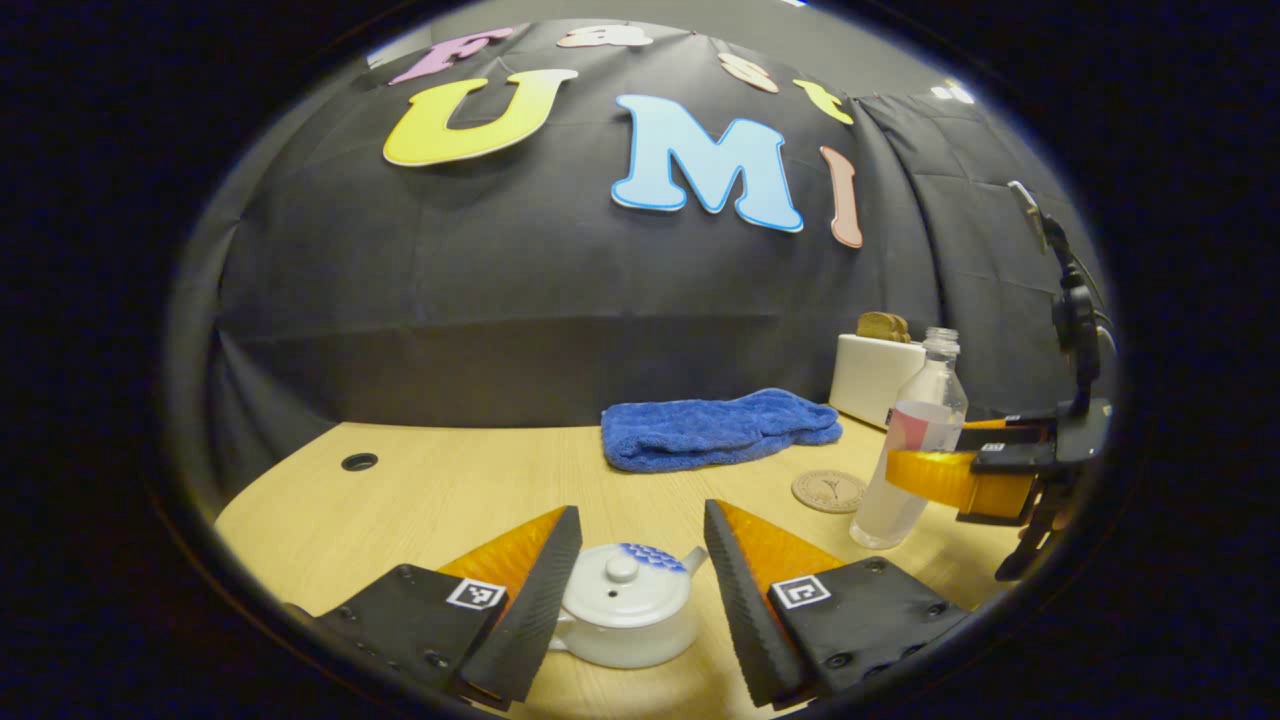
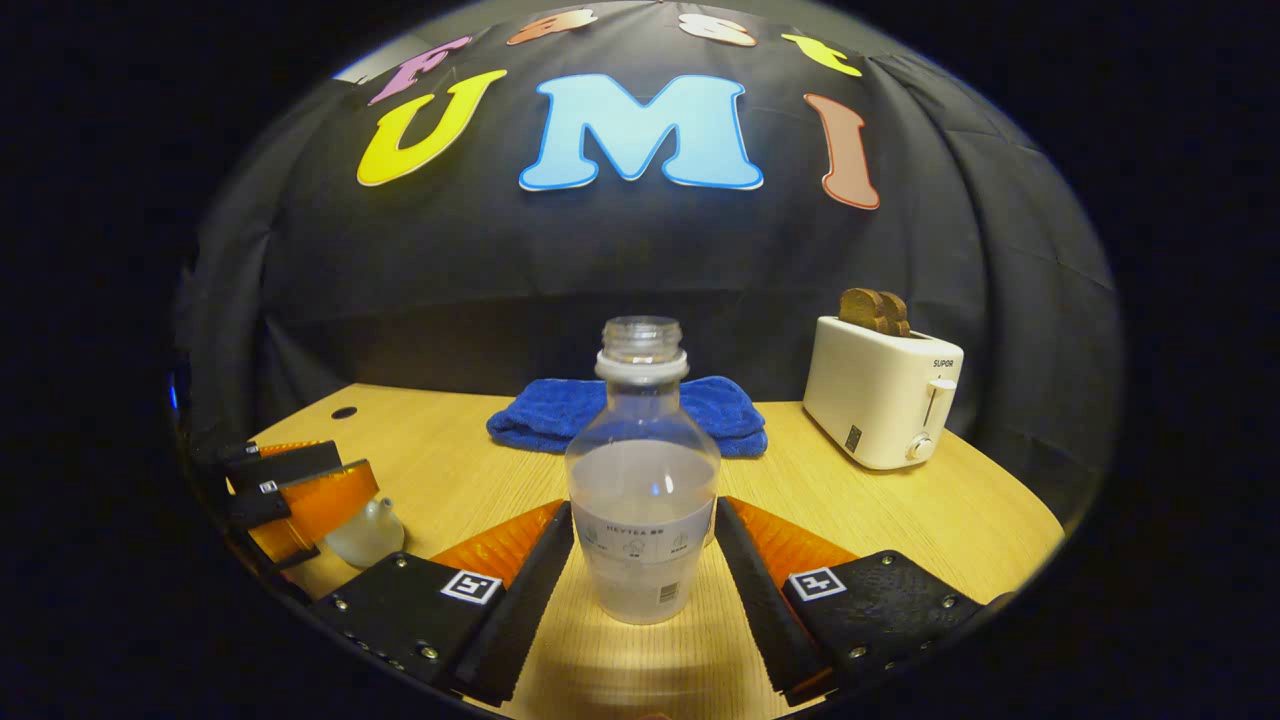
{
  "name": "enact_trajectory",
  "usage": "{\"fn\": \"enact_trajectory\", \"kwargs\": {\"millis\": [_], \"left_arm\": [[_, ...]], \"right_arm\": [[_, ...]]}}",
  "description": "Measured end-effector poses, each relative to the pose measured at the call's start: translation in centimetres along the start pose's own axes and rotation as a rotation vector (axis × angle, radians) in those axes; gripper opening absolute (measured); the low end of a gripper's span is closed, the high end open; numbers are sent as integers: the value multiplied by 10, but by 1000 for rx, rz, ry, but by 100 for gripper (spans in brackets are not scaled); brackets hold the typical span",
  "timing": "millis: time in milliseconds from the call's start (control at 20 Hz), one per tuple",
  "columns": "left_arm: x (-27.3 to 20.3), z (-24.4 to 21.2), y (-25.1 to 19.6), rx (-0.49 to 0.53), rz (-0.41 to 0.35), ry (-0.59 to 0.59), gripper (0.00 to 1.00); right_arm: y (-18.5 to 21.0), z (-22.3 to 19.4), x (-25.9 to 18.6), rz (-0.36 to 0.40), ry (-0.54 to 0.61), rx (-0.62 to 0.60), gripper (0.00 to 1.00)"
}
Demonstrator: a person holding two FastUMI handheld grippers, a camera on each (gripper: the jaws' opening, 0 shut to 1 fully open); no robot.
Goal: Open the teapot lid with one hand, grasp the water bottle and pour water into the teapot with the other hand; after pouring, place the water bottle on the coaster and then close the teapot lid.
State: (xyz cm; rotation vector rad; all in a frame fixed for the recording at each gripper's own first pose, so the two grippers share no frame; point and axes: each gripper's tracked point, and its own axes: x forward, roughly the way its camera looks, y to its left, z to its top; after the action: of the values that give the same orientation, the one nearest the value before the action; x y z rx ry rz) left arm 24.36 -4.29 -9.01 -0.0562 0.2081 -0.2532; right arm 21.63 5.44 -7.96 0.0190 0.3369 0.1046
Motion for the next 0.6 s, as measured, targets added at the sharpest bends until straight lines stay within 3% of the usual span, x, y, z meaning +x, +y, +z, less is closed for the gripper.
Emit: {"fn": "enact_trajectory", "kwargs": {"millis": [200, 400, 550, 600], "left_arm": [[-4, 1, 3, 13, 16, 5, 77], [-2, 0, 7, 18, 30, 4, 45], [-2, -3, 6, 30, 45, 16, 43], [-6, 1, 11, 32, 67, 5, 48]], "right_arm": [[4, -3, 4, 0, -14, -36, 89], [6, -5, 7, 6, -23, -45, 89], [6, -10, 11, 14, -17, -8, 89], [7, -12, 13, 20, -12, 9, 89]]}}
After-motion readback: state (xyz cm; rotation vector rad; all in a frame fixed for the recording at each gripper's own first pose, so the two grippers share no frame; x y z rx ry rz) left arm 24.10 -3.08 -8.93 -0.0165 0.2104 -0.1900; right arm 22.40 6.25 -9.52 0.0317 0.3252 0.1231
